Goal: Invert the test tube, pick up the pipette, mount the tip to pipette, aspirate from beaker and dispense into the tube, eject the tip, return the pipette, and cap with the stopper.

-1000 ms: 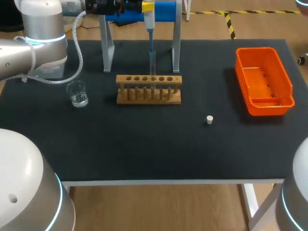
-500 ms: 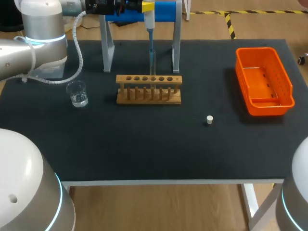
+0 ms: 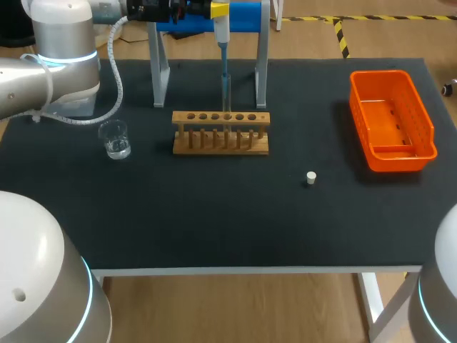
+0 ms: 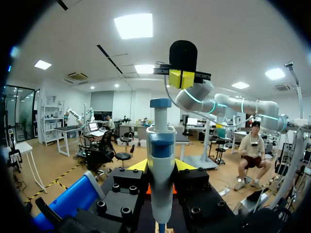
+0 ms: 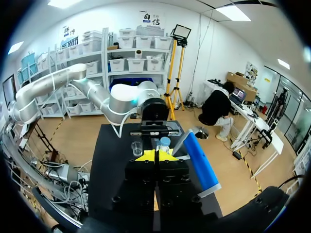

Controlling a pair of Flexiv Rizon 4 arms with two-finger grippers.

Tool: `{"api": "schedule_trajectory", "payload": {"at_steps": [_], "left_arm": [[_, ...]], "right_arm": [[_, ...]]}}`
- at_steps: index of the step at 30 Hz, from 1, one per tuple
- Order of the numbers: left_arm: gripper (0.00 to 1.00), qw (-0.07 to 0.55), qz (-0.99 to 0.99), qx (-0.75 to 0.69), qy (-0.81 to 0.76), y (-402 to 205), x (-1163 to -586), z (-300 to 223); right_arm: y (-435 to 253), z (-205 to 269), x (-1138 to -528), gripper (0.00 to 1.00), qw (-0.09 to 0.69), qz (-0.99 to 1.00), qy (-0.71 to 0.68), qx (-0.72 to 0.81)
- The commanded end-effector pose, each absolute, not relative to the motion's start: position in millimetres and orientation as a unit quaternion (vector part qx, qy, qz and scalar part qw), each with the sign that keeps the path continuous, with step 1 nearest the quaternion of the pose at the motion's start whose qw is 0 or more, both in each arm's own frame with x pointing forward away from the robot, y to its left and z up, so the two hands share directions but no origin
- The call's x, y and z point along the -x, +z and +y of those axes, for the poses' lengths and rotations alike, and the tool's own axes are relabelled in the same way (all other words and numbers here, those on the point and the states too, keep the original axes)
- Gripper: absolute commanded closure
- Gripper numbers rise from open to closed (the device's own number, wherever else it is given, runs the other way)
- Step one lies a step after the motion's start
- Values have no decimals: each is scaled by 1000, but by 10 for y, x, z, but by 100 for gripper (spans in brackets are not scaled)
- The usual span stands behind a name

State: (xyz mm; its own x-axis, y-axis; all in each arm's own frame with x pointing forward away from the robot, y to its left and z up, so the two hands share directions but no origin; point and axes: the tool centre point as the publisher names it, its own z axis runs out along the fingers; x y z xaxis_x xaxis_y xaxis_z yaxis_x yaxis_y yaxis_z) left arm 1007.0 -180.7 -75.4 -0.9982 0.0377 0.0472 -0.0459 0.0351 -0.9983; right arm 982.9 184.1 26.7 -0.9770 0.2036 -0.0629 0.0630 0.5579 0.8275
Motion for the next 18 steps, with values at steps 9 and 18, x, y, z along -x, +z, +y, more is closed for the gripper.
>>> {"api": "schedule_trajectory", "payload": {"at_steps": [9,18], "left_arm": [[100,30,-719,-3,695,-753,-10073,-1812],[100,30,-719,-3,695,-753,-10073,-1812]], "right_arm": [[177,2142,-10021,100,59,888,443,-104],[158,2254,-10101,100,55,888,442,-111]]}}
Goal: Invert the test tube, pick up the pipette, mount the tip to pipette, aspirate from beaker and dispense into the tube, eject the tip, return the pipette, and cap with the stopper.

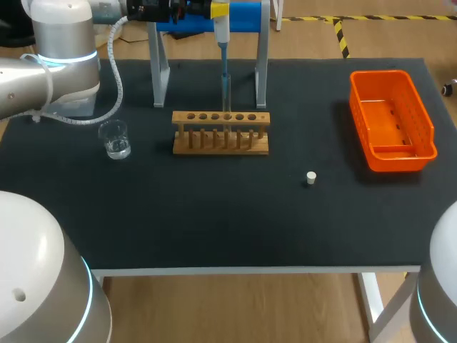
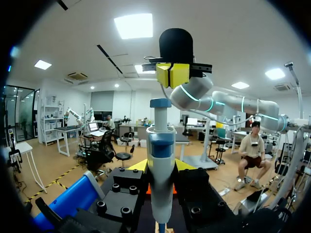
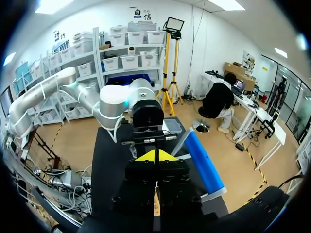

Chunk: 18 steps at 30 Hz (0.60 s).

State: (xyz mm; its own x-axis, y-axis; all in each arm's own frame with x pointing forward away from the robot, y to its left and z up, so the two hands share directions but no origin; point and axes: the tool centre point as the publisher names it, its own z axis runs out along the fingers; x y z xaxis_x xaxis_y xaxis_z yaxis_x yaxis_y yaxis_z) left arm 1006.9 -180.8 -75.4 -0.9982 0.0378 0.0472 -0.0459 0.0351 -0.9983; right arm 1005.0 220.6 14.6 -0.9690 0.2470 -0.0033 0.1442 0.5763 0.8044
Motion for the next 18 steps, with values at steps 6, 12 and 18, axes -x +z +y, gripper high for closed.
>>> {"api": "schedule_trajectory", "payload": {"at_steps": [6,12,18], "left_arm": [[100,30,-719,-3,695,-753,-10073,-1812],[100,30,-719,-3,695,-753,-10073,-1812],[100,30,-719,-3,695,-753,-10073,-1812]], "right_arm": [[138,2302,-10120,100,53,889,441,-110],[91,2333,-10124,100,51,891,437,-109],[40,2354,-10148,100,48,893,433,-112]]}}
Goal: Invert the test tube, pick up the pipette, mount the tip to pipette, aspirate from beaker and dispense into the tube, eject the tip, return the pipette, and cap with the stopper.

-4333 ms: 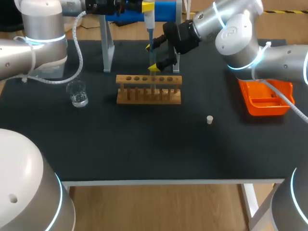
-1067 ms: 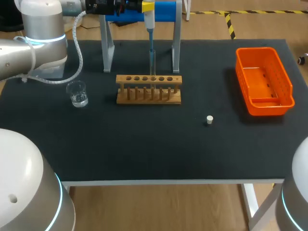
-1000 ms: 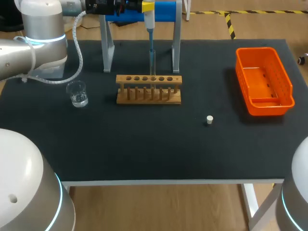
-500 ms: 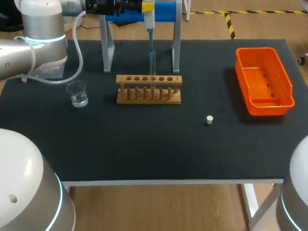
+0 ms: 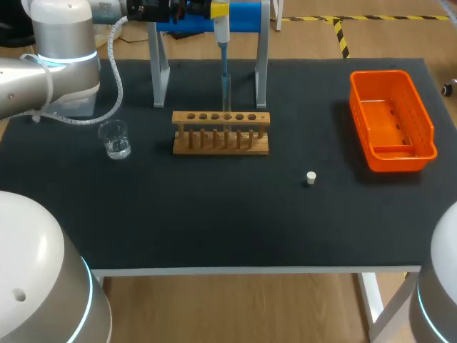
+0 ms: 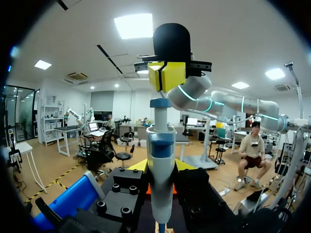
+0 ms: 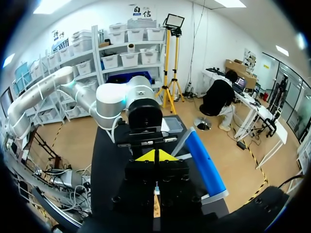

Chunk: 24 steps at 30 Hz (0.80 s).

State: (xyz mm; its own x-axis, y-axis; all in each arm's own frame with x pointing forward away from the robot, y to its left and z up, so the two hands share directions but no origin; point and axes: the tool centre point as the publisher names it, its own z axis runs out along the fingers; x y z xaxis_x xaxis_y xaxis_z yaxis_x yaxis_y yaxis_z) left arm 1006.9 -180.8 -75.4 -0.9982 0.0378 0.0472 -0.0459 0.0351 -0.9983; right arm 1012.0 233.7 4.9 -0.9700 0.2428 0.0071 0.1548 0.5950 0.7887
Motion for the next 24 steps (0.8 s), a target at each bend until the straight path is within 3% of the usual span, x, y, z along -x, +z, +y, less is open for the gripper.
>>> {"api": "schedule_trajectory", "payload": {"at_steps": [1,24], "left_arm": [[100,30,-719,-3,695,-753,-10073,-1812],[100,30,-719,-3,695,-753,-10073,-1812]], "right_arm": [[36,2355,-10151,100,48,893,433,-112],[-65,2377,-10138,100,40,898,426,-108]]}}
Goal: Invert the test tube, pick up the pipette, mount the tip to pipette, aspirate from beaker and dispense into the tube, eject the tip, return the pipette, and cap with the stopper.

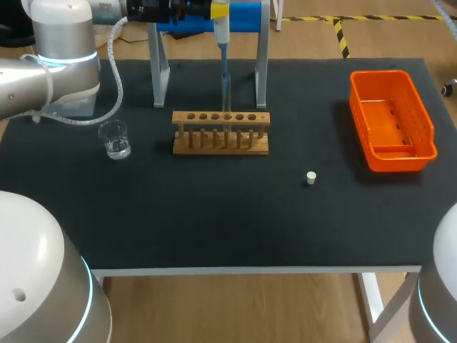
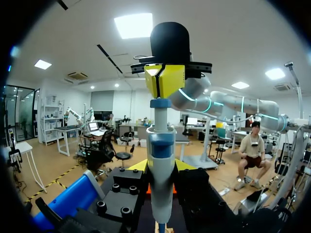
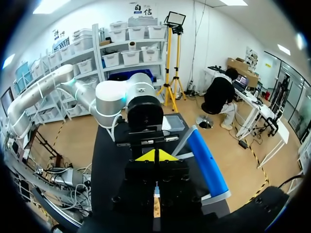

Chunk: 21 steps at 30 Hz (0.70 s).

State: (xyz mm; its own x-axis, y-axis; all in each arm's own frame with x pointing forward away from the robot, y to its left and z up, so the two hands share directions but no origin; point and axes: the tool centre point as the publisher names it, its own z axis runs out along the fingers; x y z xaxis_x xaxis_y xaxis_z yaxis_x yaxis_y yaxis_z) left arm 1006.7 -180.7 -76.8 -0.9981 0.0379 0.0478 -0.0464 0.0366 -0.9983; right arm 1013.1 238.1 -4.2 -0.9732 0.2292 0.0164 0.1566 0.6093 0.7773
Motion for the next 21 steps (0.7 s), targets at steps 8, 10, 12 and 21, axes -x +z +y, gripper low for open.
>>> {"api": "schedule_trajectory", "payload": {"at_steps": [8,10,12,21], "left_arm": [[100,30,-719,-3,695,-753,-10073,-1812],[100,30,-719,-3,695,-753,-10073,-1812],[100,30,-719,-3,695,-753,-10073,-1812],[100,30,-719,-3,695,-753,-10073,-1812]], "right_arm": [[-118,2380,-10114,100,36,899,423,-108],[-133,2380,-10106,100,34,900,422,-108],[-156,2379,-10092,100,32,900,421,-107],[-257,2373,-10028,100,22,903,415,-108]]}}
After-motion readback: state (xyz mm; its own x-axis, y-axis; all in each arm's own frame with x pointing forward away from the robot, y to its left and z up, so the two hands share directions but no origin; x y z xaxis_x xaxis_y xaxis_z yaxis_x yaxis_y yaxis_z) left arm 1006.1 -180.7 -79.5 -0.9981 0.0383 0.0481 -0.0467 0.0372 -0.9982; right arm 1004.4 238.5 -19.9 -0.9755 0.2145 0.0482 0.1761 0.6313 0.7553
